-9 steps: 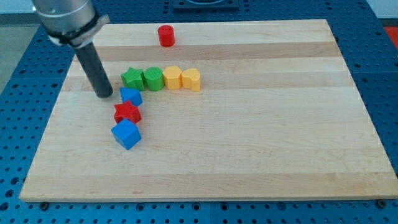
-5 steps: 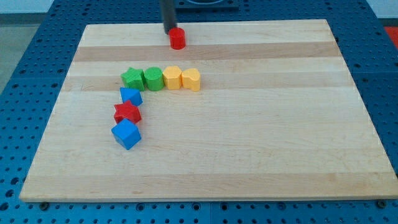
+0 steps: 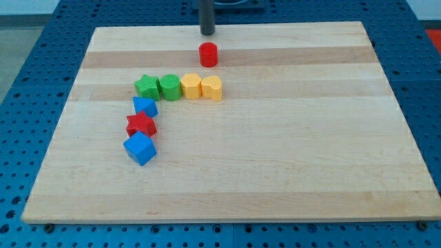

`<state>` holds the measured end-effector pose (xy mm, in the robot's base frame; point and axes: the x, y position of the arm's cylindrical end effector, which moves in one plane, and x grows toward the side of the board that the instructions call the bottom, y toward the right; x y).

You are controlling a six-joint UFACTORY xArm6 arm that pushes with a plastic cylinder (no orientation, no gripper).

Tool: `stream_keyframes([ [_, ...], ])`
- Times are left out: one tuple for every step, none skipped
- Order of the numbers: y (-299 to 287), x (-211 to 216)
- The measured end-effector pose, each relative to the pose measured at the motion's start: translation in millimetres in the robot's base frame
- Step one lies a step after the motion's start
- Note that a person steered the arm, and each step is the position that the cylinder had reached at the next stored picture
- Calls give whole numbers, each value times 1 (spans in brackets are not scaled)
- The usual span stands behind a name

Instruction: Place red circle parallel right to blue cube

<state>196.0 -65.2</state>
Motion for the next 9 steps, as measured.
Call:
stream_keyframes([
  [-34,23],
  [-16,57],
  [16,58],
  [43,70],
  [67,84],
  [67,43],
  [44,20],
  [-6,39],
  [-48,67],
])
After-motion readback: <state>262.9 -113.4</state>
